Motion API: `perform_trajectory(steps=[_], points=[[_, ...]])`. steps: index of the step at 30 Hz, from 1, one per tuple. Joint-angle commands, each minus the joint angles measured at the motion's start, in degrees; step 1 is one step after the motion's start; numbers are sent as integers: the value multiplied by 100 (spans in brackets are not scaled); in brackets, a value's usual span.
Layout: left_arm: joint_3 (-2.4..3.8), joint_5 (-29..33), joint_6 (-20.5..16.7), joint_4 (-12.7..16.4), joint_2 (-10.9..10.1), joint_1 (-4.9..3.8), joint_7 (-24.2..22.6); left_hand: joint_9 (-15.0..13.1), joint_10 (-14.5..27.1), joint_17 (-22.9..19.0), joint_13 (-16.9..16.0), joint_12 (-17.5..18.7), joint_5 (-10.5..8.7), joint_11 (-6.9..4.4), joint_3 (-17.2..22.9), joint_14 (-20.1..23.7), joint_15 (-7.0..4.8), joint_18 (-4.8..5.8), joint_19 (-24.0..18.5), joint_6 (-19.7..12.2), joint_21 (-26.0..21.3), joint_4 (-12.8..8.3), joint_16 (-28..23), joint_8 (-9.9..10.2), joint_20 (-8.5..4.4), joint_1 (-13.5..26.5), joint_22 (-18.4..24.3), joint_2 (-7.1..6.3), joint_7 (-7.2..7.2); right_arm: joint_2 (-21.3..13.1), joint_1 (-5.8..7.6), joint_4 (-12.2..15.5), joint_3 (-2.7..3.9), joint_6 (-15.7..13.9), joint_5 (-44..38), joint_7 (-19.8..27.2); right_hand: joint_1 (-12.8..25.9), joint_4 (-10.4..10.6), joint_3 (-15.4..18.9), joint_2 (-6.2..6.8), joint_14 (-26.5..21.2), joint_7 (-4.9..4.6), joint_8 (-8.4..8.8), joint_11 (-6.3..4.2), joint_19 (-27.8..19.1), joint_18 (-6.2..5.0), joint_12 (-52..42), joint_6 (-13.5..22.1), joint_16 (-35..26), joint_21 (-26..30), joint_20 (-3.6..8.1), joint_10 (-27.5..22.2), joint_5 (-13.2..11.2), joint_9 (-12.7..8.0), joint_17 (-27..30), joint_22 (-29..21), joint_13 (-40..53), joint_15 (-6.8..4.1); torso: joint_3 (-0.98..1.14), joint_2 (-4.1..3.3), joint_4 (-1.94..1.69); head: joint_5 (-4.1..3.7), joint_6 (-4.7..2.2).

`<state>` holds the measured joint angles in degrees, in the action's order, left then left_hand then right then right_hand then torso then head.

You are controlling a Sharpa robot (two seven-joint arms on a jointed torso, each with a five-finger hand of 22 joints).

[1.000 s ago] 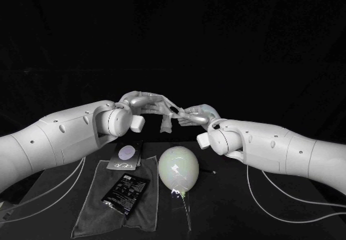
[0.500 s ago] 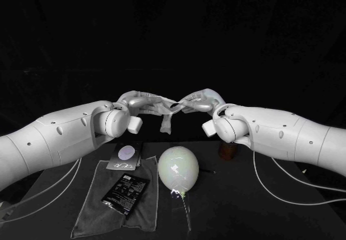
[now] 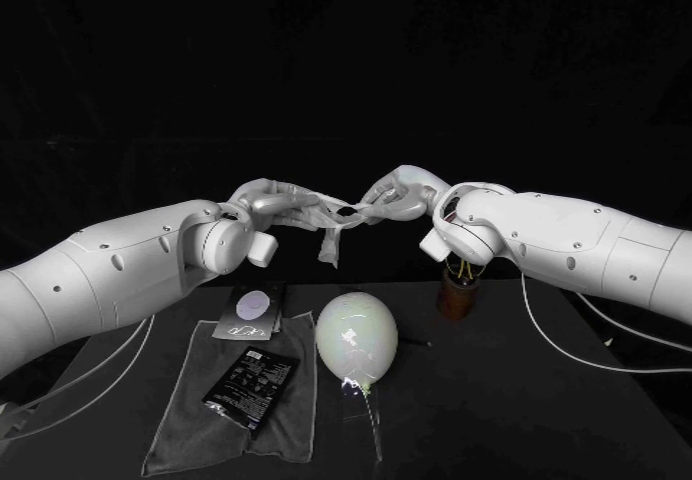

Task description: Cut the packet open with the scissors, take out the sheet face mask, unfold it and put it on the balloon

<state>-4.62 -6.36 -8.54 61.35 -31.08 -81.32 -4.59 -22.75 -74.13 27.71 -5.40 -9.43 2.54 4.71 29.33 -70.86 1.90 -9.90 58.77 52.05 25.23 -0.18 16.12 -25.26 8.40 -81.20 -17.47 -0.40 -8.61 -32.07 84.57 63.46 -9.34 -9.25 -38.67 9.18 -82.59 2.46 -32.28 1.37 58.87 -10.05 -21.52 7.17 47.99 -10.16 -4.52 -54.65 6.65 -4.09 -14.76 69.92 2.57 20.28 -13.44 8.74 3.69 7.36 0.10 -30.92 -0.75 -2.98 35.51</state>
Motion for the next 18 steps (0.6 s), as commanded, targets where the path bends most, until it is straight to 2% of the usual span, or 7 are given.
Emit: perform_trajectory(steps=[1, 6, 13, 18], points=[[11, -336, 307, -42, 22, -15, -174, -549, -36, 6, 5, -13, 20, 1, 29, -33, 4, -58, 35, 31, 27, -24, 5, -14, 6, -36, -7, 2, -22, 10, 31, -12, 8, 310, -990, -132, 56, -23, -20, 17, 52, 1, -32, -2, 53, -49, 20, -37, -27, -32, -4, 51, 19, 6, 7, -10, 2, -12, 1, -5, 3, 5, 5], [13, -748, 608, -208, 66, -57, -232, -552, -41, 12, 12, -2, 19, 3, 25, -37, 2, -57, 41, 24, 40, -52, -3, -7, -6, -63, -15, -12, -29, 14, 60, -47, 15, 113, -1729, -193, 68, -41, -32, 25, 69, 4, -37, -7, 67, -49, 25, -47, -24, -32, 0, 71, 19, 11, 9, -17, 3, -17, 1, -3, 2, 15, 7], [11, -1359, 1121, -402, 131, -112, -153, -552, -47, 18, 18, 8, 20, 5, 18, -40, 0, -54, 44, 24, 57, -82, -12, 1, -18, -92, -27, -26, -35, 17, 76, -89, 25, -63, -1960, -185, 81, -50, -42, 29, 84, 3, -39, -9, 79, -49, 30, -54, -22, -32, 3, 86, 19, 15, 10, -22, 3, -21, 7, 1, -3, 20, 9], [8, -2059, 1398, -470, 177, -137, -128, -552, -46, 20, 20, 13, 20, 7, 14, -39, 1, -52, 42, 23, 63, -93, -16, 6, -22, -102, -32, -33, -38, 22, 103, -99, 33, -92, -1983, -164, 85, -50, -43, 29, 87, 3, -39, -9, 81, -49, 31, -54, -22, -32, 4, 88, 19, 16, 10, -24, 3, -22, 0, 5, -3, 19, 15]])
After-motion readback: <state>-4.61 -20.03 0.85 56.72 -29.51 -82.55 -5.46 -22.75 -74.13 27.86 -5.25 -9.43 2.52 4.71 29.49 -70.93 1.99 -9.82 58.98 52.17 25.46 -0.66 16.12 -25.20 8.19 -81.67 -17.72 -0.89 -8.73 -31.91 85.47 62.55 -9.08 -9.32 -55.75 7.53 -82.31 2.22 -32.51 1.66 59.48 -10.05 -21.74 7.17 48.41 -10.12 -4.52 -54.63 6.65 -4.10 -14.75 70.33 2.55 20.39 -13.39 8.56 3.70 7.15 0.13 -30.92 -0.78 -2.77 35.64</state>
